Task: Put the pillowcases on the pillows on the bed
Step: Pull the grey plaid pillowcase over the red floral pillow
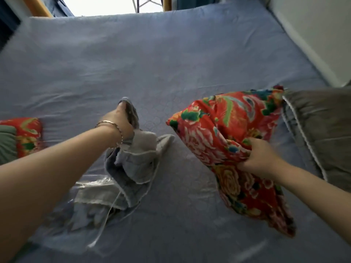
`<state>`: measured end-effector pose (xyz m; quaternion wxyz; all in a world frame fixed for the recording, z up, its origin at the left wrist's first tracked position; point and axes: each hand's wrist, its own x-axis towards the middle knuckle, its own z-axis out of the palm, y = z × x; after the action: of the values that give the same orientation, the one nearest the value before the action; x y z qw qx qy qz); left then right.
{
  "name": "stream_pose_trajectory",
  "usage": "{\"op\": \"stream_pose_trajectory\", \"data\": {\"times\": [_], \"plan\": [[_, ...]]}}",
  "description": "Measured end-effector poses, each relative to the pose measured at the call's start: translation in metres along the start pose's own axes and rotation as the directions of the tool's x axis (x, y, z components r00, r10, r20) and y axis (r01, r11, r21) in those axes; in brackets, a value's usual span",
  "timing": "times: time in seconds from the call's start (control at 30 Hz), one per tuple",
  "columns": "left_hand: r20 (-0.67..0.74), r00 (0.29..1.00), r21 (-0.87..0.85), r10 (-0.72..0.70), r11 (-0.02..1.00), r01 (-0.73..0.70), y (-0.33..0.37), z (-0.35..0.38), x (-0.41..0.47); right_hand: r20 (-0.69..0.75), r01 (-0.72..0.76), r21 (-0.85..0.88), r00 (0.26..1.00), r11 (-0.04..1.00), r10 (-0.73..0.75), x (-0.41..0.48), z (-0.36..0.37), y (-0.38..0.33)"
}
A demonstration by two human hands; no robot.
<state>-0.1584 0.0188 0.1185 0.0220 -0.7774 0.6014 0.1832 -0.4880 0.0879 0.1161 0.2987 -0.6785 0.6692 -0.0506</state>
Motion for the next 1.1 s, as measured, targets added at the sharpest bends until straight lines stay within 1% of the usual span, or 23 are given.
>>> {"op": "stream_pose_trajectory", "data": {"times": [0.07, 0.13, 0.2, 0.3, 0.37, 0.4, 0.43, 0.47, 0.5, 0.53, 0.57, 0.6, 0.63, 0.67, 0.7, 0.73, 0.77, 0.8, 0.87, 0.93, 1.0, 1.07, 1.1], "plan": [[0.105, 0.99, 0.046, 0.093, 0.994, -0.099, 0.008, 0.027, -0.004, 0.042, 0.074, -0.008, 0.996, 0.997, -0.074, -0.011, 0.014, 0.004], [0.144, 0.979, 0.116, 0.146, 0.98, -0.163, 0.008, 0.052, -0.009, 0.106, 0.194, -0.034, 0.976, 0.98, -0.19, -0.018, 0.032, 0.007], [0.192, 0.964, 0.061, 0.185, 0.978, -0.2, 0.0, 0.081, -0.013, 0.211, 0.282, -0.052, 0.941, 0.958, -0.265, -0.02, 0.057, 0.007], [0.364, 0.917, -0.028, 0.163, 0.986, -0.164, -0.014, 0.119, -0.033, 0.318, 0.386, -0.089, 0.885, 0.918, -0.341, -0.019, 0.099, 0.004], [0.341, 0.932, -0.005, 0.12, 0.992, -0.126, -0.022, 0.138, -0.051, 0.404, 0.454, -0.098, 0.831, 0.886, -0.382, -0.024, 0.123, 0.002], [0.27, 0.958, -0.012, 0.099, 0.995, -0.1, -0.025, 0.145, -0.056, 0.449, 0.487, -0.097, 0.8, 0.868, -0.399, -0.026, 0.133, 0.001], [0.194, 0.98, -0.065, 0.052, 0.997, -0.04, -0.024, 0.146, -0.063, 0.487, 0.516, -0.096, 0.77, 0.851, -0.412, -0.03, 0.142, 0.001], [0.129, 0.991, -0.178, -0.023, 0.983, 0.046, -0.028, 0.154, -0.063, 0.513, 0.539, -0.095, 0.747, 0.837, -0.423, -0.032, 0.147, 0.0], [0.12, 0.982, -0.362, -0.148, 0.914, 0.182, -0.028, 0.157, -0.063, 0.523, 0.553, -0.088, 0.734, 0.828, -0.434, -0.033, 0.15, -0.001], [0.147, 0.947, -0.563, -0.286, 0.763, 0.318, -0.03, 0.158, -0.057, 0.523, 0.555, -0.078, 0.73, 0.828, -0.44, -0.033, 0.151, -0.001], [0.226, 0.891, -0.68, -0.394, 0.591, 0.434, -0.029, 0.158, -0.051, 0.521, 0.55, -0.073, 0.733, 0.832, -0.438, -0.03, 0.152, -0.002], [0.317, 0.839, -0.709, -0.442, 0.477, 0.52, -0.031, 0.159, -0.047, 0.528, 0.539, -0.075, 0.735, 0.839, -0.425, -0.027, 0.154, -0.003], [0.39, 0.813, -0.643, -0.433, 0.504, 0.577, -0.031, 0.156, -0.044, 0.53, 0.529, -0.09, 0.743, 0.844, -0.409, -0.022, 0.152, -0.004], [0.456, 0.794, -0.507, -0.401, 0.617, 0.602, -0.032, 0.155, -0.044, 0.538, 0.511, -0.108, 0.751, 0.853, -0.381, -0.019, 0.154, -0.006], [0.489, 0.783, -0.346, -0.384, 0.739, 0.578, -0.03, 0.151, -0.044, 0.527, 0.479, -0.12, 0.773, 0.87, -0.353, -0.016, 0.155, -0.006], [0.471, 0.803, -0.253, -0.364, 0.817, 0.518, -0.03, 0.15, -0.042, 0.513, 0.427, -0.13, 0.801, 0.895, -0.308, -0.014, 0.158, -0.005], [0.448, 0.829, -0.238, -0.334, 0.849, 0.471, -0.032, 0.152, -0.041, 0.499, 0.359, -0.139, 0.831, 0.923, -0.248, -0.011, 0.161, -0.003], [0.427, 0.853, -0.272, -0.298, 0.858, 0.436, -0.035, 0.155, -0.039, 0.489, 0.293, -0.151, 0.852, 0.944, -0.186, -0.006, 0.164, -0.001], [0.351, 0.896, -0.341, -0.273, 0.854, 0.394, -0.039, 0.16, -0.041, 0.513, 0.219, -0.177, 0.852, 0.96, -0.101, 0.008, 0.174, 0.003], [0.329, 0.915, -0.361, -0.235, 0.864, 0.352, -0.045, 0.17, -0.041, 0.568, 0.218, -0.207, 0.821, 0.954, -0.064, 0.031, 0.185, 0.004], [0.322, 0.913, -0.361, -0.253, 0.858, 0.365, -0.052, 0.18, -0.043, 0.648, 0.204, -0.223, 0.761, 0.953, -0.011, 0.056, 0.203, 0.007], [0.311, 0.914, -0.356, -0.259, 0.86, 0.365, -0.061, 0.19, -0.042, 0.69, 0.134, -0.168, 0.723, 0.977, 0.019, 0.08, 0.224, 0.015], [0.303, 0.92, -0.362, -0.248, 0.863, 0.352, -0.065, 0.193, -0.042, 0.698, 0.073, -0.093, 0.716, 0.993, 0.013, 0.089, 0.231, 0.019]]}}
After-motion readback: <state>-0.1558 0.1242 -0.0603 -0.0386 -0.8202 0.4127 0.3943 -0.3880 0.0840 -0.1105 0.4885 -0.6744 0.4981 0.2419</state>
